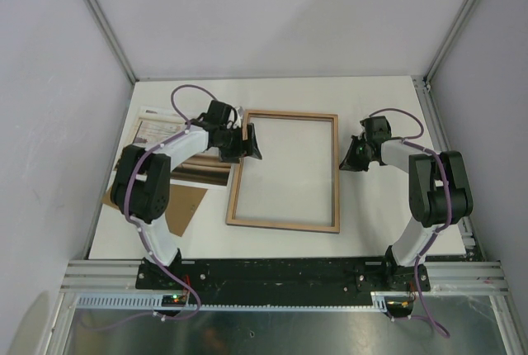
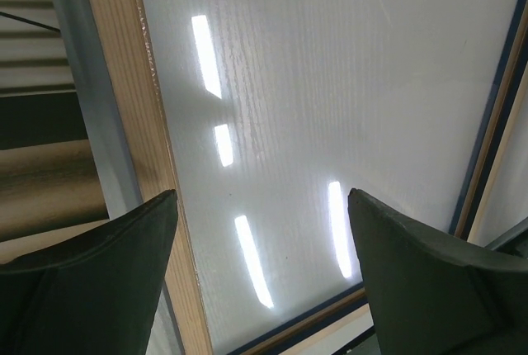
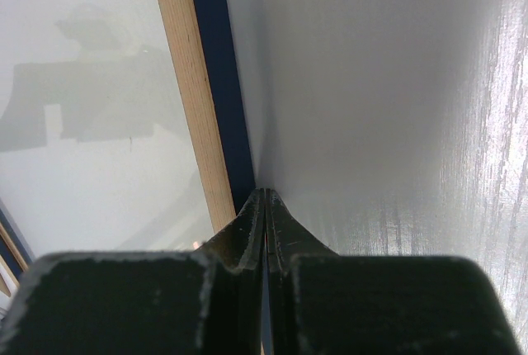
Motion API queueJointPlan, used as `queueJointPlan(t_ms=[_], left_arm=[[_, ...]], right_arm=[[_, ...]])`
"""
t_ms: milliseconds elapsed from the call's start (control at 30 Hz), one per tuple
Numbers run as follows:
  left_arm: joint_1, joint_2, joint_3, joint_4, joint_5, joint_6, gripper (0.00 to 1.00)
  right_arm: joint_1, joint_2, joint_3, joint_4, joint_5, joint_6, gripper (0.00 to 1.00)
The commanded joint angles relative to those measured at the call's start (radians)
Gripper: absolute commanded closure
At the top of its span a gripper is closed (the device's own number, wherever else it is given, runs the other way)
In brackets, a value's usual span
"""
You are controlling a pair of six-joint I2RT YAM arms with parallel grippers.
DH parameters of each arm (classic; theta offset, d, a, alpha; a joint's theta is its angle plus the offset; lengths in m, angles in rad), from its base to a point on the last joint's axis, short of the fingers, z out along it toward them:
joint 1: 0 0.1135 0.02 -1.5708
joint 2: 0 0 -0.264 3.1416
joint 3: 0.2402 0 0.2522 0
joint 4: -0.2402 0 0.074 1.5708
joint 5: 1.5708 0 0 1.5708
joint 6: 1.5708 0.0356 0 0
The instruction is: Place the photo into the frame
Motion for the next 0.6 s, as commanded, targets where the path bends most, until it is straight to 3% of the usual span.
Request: queueJointPlan(t_ms=[0,133,267,400,567], left_arm=[[-0.008,-0.086,0.031,-0.017,-0.062,0.020,0.12],[-0.002,-0.134,0.000,-0.031,-0.184,-0.019,0.16],[0.003,-0.175,-0.063,-0.034,-0.274,-0.054,0.33],[0.003,-0.218,-0.149,-0.033,-0.285,-0.079,0.47],[0.001,-0.288,-0.248,-0.030,-0.299,-0.103,0.54]], right_arm=[[0.006,-0.029,0.011,-0.005,-0.004,-0.009,0.98],[0.005,-0.039,0.012,-0.009,0.011,-0.009,0.98],[0.003,-0.050,0.011,-0.012,0.021,-0.011,0.98],[0.003,-0.054,0.012,-0.016,0.025,-0.012,0.98],[0.009,-0.056,0.012,-0.016,0.023,-0.012,0.98]])
